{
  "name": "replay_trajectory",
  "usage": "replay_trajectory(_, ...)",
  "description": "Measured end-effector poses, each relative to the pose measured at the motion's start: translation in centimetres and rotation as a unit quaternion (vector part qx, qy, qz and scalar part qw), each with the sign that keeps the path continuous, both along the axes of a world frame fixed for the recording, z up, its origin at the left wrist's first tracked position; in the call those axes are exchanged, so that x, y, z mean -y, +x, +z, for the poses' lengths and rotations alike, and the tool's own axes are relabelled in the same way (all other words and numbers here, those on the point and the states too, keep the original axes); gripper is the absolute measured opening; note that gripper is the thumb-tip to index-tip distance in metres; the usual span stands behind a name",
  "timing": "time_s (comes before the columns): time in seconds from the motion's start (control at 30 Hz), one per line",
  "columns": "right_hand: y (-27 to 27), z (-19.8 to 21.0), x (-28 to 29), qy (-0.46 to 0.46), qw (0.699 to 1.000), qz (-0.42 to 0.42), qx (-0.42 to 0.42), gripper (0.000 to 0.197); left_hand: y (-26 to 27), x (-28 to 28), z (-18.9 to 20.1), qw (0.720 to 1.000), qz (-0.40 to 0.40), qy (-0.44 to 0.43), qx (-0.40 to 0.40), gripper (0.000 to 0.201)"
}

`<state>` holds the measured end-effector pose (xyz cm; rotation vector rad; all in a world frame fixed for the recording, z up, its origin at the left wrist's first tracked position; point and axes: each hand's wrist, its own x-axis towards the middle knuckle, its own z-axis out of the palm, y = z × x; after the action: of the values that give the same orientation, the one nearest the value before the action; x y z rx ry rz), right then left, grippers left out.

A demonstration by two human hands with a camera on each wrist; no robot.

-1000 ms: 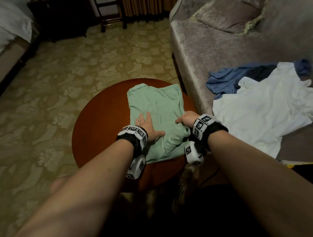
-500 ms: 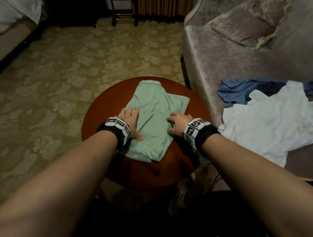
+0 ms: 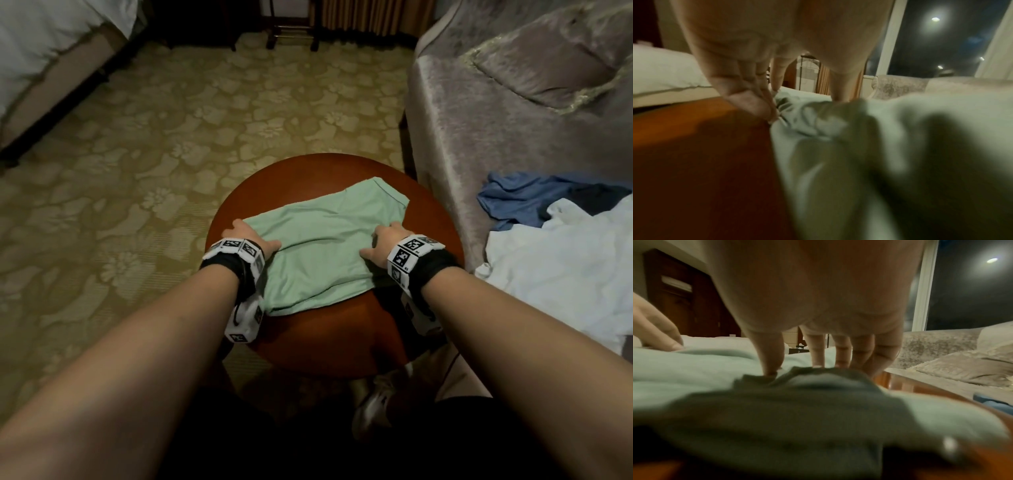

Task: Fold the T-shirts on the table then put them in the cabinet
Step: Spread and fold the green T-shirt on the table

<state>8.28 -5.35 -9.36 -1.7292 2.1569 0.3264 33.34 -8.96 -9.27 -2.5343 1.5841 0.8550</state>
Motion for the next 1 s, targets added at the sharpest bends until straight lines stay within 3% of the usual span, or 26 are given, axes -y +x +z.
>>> replay_trajectory(0.1, -0.5, 0.9, 0.0, 0.005, 1.000, -0.013, 0.012, 0.049, 0.0, 0.8, -0.2, 0.997, 0.042, 0.016, -0.063, 0.097)
replay_trajectory(0.23, -1.1, 1.7, 0.1, -0.117, 0.990, -0.073, 0.035, 0.026, -0.1, 1.7, -0.7, 0.985, 0.075, -0.055, -0.144, 0.061)
replay_trajectory(0.37, -1.6, 1.6, 0.9, -0.125, 0.985, -0.114, 0.020, 0.047, -0.3, 1.7, -0.2, 0.959, 0.099, -0.077, -0.255, 0.093)
replay_trajectory(0.43, -2.5, 1.6, 1.9, -0.076, 0.985, -0.150, 0.043, 0.054, -0.2, 1.7, -0.1, 0.953, 0.065, -0.077, -0.287, 0.093)
replay_trajectory(0.53, -3.5, 1.5, 3.3, -0.054, 0.979, -0.183, 0.077, 0.057, 0.1, 1.9, -0.2, 0.956, 0.011, -0.105, -0.272, 0.052)
replay_trajectory(0.6, -3.7, 1.2, 3.8, -0.094, 0.969, -0.199, 0.109, 0.054, 0.1, 2.3, -0.5, 0.952, 0.034, -0.141, -0.271, 0.038)
replay_trajectory(0.73, -4.1, 1.1, 4.3, -0.160, 0.942, -0.240, 0.170, 0.044, 0.0, 2.8, -0.7, 0.923, 0.105, -0.197, -0.313, 0.038)
replay_trajectory(0.83, -4.7, 1.1, 4.7, -0.212, 0.903, -0.289, 0.237, 0.042, 0.0, 3.5, -0.5, 0.904, 0.134, -0.200, -0.355, 0.042)
replay_trajectory(1.0, -5.3, 0.8, 4.7, -0.259, 0.845, -0.330, 0.332, 0.039, 0.1, 3.6, -0.1, 0.915, 0.099, -0.176, -0.349, 0.056)
